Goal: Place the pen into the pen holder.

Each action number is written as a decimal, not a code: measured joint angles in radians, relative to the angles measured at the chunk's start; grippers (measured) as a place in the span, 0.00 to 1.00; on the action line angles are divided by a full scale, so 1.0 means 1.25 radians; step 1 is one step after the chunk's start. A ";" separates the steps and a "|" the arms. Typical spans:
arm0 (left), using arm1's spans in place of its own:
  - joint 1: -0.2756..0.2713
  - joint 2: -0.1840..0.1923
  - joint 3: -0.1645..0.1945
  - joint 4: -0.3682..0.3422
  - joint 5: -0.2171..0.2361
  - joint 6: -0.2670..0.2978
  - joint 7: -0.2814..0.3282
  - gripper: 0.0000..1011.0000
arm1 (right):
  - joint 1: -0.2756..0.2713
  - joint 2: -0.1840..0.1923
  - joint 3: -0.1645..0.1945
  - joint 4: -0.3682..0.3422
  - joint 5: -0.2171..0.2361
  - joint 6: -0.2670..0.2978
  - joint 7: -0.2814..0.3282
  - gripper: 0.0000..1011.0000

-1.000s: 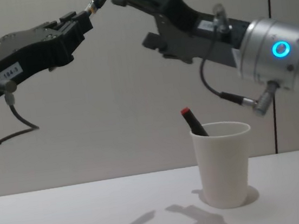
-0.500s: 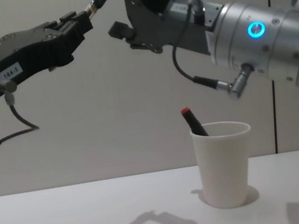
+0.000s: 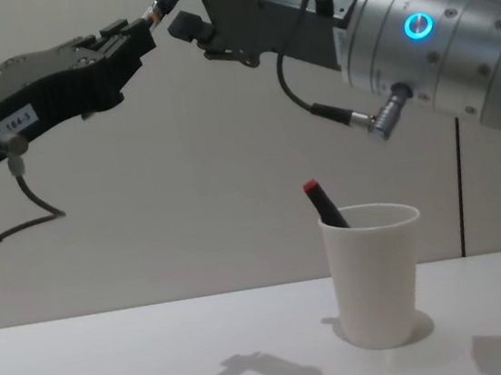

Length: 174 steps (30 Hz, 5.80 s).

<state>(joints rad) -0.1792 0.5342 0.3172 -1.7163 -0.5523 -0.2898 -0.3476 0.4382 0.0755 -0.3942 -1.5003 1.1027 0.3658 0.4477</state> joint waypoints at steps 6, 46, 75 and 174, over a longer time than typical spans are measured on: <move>0.000 0.000 0.000 0.000 0.000 0.000 0.000 0.13 | 0.005 0.000 -0.001 0.004 0.003 -0.003 0.000 0.99; 0.000 0.000 0.000 0.000 0.000 0.000 0.000 0.13 | 0.025 0.001 -0.021 0.038 0.001 -0.037 -0.007 0.99; 0.000 0.000 0.000 0.000 0.000 0.000 0.000 0.13 | 0.030 0.004 -0.027 0.045 0.011 -0.048 -0.002 0.70; 0.000 0.000 0.000 0.000 0.000 0.000 0.000 0.99 | 0.011 0.134 0.039 -0.129 -0.166 -0.036 -0.134 0.13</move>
<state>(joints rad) -0.1792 0.5342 0.3172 -1.7163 -0.5523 -0.2898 -0.3476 0.4521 0.2430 -0.3449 -1.6612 0.8947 0.3203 0.2803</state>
